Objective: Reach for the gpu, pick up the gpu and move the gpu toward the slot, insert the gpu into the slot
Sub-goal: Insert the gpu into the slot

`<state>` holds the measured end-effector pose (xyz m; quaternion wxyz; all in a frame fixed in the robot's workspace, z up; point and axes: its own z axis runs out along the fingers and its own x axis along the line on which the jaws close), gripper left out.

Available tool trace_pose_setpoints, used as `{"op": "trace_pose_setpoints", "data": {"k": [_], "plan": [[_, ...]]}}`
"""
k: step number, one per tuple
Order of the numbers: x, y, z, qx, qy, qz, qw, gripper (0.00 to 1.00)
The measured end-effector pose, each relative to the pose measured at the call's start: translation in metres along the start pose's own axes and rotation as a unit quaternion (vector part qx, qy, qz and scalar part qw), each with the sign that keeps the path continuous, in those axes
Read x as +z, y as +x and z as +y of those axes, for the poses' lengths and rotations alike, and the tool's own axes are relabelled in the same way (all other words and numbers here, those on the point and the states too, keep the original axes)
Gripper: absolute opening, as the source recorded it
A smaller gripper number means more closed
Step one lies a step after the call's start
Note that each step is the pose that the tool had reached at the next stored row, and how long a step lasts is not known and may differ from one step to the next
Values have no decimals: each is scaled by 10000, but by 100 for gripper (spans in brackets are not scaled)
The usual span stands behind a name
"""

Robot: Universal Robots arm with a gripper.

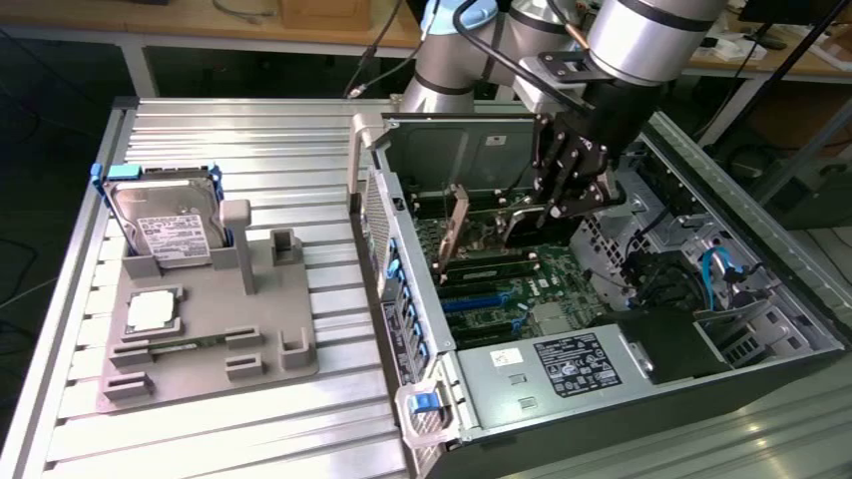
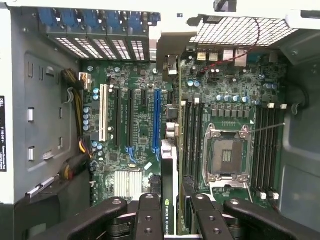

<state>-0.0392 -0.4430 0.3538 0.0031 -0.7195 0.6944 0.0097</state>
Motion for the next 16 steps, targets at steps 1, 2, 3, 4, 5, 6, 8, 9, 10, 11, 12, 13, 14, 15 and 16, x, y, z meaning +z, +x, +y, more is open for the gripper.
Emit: {"op": "trace_pose_setpoints", "data": {"k": [1,2,3,4,5,6,8,9,10,11,12,13,14,15,16], "plan": [[12,9,0,1,0,0,10000,27],[26,17,1,1,0,-1,10000,27],[35,24,1,2,0,0,10000,27],[48,31,1,2,0,-1,10000,27],[59,38,2,2,0,0,10000,27],[71,44,3,3,0,-1,10000,27],[100,54,6,4,0,0,10000,27],[114,58,7,4,0,0,10000,27],[129,61,9,4,0,0,10000,27],[145,63,10,4,0,0,10000,27],[163,63,16,6,0,0,10000,27],[181,63,24,9,1,-1,10000,27],[198,63,39,14,1,0,10000,27],[214,62,56,19,1,0,10000,27],[229,62,74,25,1,0,10000,27]]}}
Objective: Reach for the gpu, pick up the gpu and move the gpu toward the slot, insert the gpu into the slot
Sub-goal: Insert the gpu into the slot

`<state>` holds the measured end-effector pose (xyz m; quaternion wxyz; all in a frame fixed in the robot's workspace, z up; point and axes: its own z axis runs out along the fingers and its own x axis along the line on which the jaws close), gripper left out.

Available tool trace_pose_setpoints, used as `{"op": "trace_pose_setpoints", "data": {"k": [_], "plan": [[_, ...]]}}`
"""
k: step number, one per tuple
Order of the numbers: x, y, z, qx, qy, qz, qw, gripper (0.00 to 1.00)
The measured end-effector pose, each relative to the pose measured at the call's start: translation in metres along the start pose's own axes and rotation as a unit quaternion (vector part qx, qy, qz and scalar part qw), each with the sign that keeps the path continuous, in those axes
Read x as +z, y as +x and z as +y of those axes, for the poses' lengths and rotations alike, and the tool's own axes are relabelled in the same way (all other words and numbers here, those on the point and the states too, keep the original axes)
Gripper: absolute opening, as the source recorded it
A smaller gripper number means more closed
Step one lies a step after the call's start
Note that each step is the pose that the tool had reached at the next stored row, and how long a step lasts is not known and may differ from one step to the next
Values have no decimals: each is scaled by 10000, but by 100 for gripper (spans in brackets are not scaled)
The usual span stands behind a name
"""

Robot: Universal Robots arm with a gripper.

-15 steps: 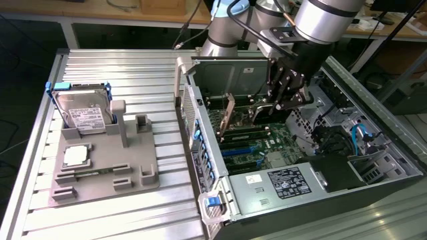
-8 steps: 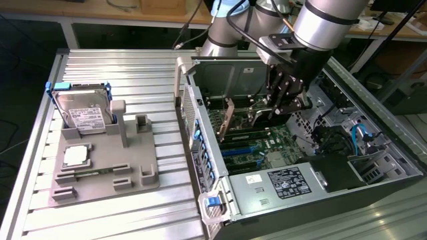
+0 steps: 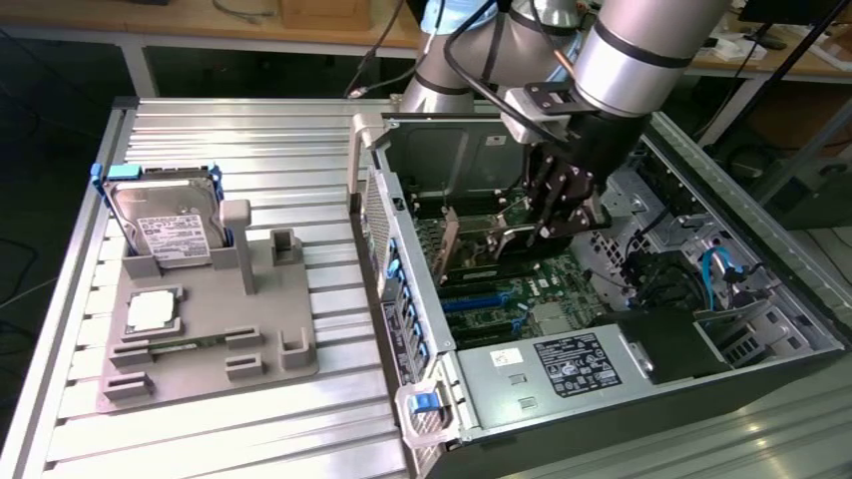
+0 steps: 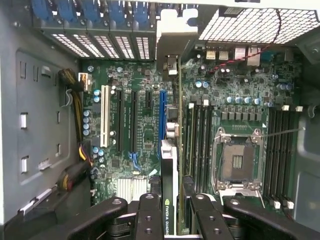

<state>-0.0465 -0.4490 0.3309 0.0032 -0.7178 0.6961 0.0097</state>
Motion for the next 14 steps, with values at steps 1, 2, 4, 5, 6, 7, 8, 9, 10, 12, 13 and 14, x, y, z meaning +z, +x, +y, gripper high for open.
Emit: {"op": "trace_pose_setpoints", "data": {"k": [1,2,4,5,6,7,8,9,10,12,13,14], "plan": [[14,0,16,6,1,0,10000,27],[29,0,31,15,1,0,10000,27],[50,0,43,34,3,0,10000,27],[60,0,46,44,4,0,10000,27],[69,0,47,52,5,0,10000,27],[80,1,51,58,6,0,10000,27],[91,3,53,62,8,0,10000,27],[101,5,55,64,9,0,10000,27],[112,8,57,67,9,0,10000,27],[136,12,64,74,9,-1,10000,27],[146,13,70,75,9,-1,10000,27],[156,14,76,76,10,-1,10000,27]]}}
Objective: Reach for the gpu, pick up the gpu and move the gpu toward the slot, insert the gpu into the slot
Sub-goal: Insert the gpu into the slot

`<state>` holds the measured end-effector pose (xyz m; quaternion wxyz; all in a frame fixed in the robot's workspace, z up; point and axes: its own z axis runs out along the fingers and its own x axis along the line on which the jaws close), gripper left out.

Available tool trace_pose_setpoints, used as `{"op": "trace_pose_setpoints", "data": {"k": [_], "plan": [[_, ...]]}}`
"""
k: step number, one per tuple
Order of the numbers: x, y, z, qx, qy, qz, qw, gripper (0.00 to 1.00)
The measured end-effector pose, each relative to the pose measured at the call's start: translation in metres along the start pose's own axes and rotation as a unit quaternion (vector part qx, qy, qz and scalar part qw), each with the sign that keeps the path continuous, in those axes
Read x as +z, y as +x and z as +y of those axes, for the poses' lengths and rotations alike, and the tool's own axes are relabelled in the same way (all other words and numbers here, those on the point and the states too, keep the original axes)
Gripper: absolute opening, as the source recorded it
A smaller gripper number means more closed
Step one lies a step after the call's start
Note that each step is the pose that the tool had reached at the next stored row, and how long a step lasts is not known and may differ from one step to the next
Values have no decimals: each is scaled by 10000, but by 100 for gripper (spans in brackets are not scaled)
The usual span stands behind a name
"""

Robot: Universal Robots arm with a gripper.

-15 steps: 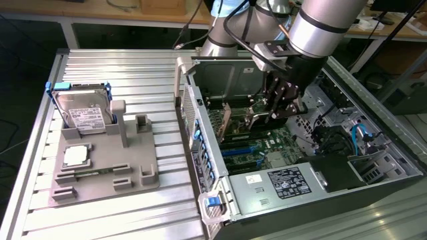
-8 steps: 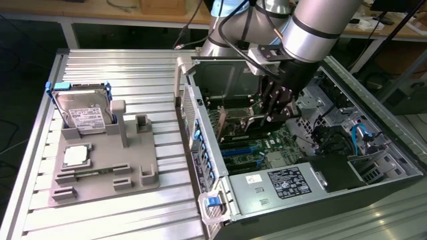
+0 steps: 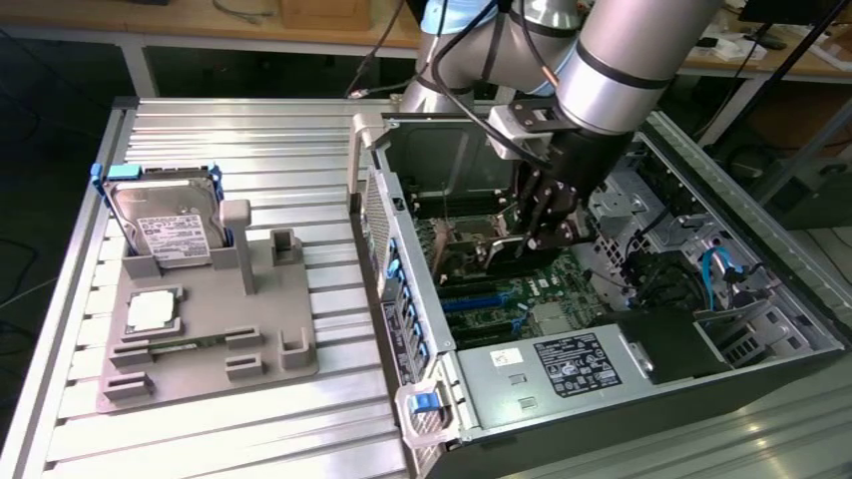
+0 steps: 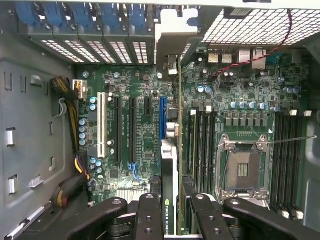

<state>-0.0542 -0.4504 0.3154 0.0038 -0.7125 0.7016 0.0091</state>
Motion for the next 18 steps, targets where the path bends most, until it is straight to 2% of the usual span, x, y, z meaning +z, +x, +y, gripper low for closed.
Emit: {"op": "trace_pose_setpoints", "data": {"k": [18], "plan": [[210,19,55,1,0,0,10000,27]]}}
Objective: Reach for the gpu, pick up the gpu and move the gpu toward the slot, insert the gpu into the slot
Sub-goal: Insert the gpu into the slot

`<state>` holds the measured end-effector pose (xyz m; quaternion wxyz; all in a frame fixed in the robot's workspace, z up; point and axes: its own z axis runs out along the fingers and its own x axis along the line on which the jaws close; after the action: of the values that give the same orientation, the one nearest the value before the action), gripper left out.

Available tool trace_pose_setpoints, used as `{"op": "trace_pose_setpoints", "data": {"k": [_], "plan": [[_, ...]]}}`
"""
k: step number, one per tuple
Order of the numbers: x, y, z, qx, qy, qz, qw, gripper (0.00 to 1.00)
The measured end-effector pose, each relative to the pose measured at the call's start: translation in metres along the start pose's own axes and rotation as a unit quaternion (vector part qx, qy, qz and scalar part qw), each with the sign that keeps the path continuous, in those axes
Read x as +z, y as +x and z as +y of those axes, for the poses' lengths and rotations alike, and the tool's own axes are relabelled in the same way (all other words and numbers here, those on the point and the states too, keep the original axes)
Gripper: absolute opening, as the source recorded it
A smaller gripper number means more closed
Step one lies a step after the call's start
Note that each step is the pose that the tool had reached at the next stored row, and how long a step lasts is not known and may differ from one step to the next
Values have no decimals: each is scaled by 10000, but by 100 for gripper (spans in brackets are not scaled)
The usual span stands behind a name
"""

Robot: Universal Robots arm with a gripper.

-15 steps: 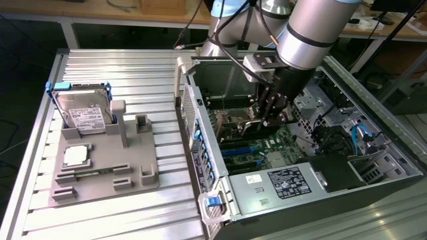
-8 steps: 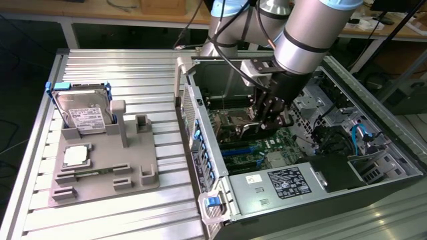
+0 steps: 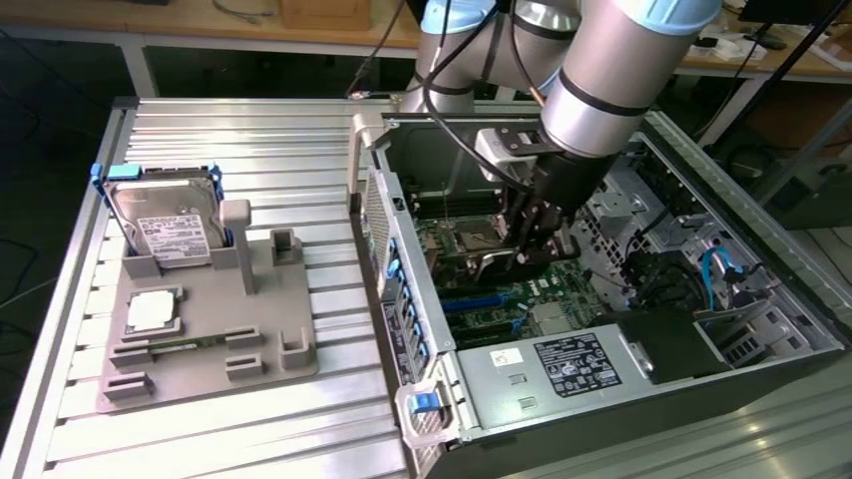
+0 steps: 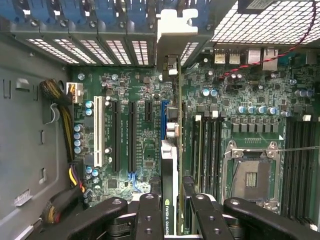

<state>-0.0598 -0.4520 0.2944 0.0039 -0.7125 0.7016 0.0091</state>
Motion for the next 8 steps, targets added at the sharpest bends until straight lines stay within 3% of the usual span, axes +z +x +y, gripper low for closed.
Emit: {"op": "trace_pose_setpoints", "data": {"k": [8], "plan": [[24,0,43,153,3,-1,9999,27]]}}
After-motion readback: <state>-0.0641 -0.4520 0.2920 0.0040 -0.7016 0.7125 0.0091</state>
